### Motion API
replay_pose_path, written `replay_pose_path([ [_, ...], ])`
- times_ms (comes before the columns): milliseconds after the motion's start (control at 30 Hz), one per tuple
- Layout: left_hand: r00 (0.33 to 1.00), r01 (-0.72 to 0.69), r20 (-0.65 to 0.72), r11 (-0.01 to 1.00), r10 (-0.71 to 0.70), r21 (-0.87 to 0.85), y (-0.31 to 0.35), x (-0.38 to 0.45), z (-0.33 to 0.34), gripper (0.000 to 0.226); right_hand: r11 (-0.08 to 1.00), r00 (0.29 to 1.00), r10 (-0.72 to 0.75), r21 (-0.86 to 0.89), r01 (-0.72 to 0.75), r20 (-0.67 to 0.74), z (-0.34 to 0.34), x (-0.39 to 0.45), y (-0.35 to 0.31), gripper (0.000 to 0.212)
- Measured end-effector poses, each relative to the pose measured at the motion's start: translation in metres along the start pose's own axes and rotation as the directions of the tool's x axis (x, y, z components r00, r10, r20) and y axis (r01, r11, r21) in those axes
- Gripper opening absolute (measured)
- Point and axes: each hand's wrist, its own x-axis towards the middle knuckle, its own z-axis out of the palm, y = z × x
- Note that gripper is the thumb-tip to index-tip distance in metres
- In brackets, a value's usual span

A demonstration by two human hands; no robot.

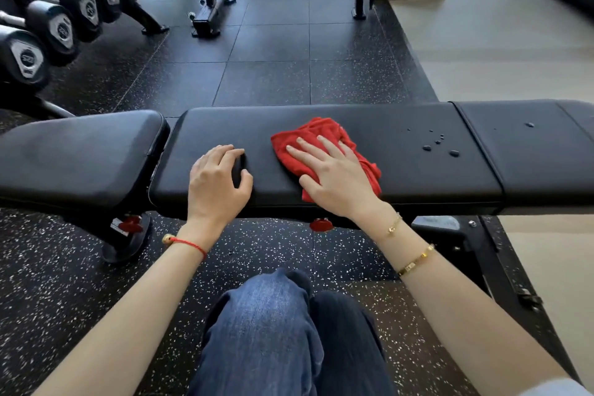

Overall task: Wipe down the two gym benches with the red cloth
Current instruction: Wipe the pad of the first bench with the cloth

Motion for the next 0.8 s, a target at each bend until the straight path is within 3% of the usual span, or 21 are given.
replay_pose_path([
  [133, 0.999, -0.050, -0.004, 0.998, 0.050, -0.045, 0.036, 0.005, 0.011, 0.032, 0.997, 0.996, 0.073, 0.003, -0.073, -0.042, -0.010, -0.030, 0.031, 0.055],
  [367, 0.984, -0.167, 0.042, 0.979, 0.173, -0.117, 0.090, 0.019, 0.039, 0.029, 0.918, 0.915, 0.394, -0.009, -0.397, -0.083, -0.028, -0.013, 0.097, 0.051],
  [467, 0.981, -0.181, 0.056, 0.979, 0.186, -0.094, 0.097, 0.015, 0.047, 0.025, 0.932, 0.931, 0.363, -0.004, -0.363, -0.040, -0.023, 0.007, 0.081, 0.052],
  [633, 0.984, -0.167, 0.038, 0.981, 0.172, -0.100, 0.091, 0.014, 0.049, 0.026, 0.992, 0.992, 0.127, 0.016, -0.126, -0.019, -0.016, -0.030, 0.052, 0.057],
  [700, 0.984, -0.169, 0.040, 0.979, 0.175, -0.113, 0.091, 0.015, 0.049, 0.026, 0.992, 0.991, 0.127, 0.011, -0.127, -0.045, -0.018, -0.050, 0.059, 0.060],
  [800, 0.984, -0.170, 0.042, 0.978, 0.176, -0.117, 0.091, 0.014, 0.049, 0.026, 0.963, 0.960, 0.267, -0.023, -0.270, -0.090, -0.027, -0.058, 0.095, 0.057],
])
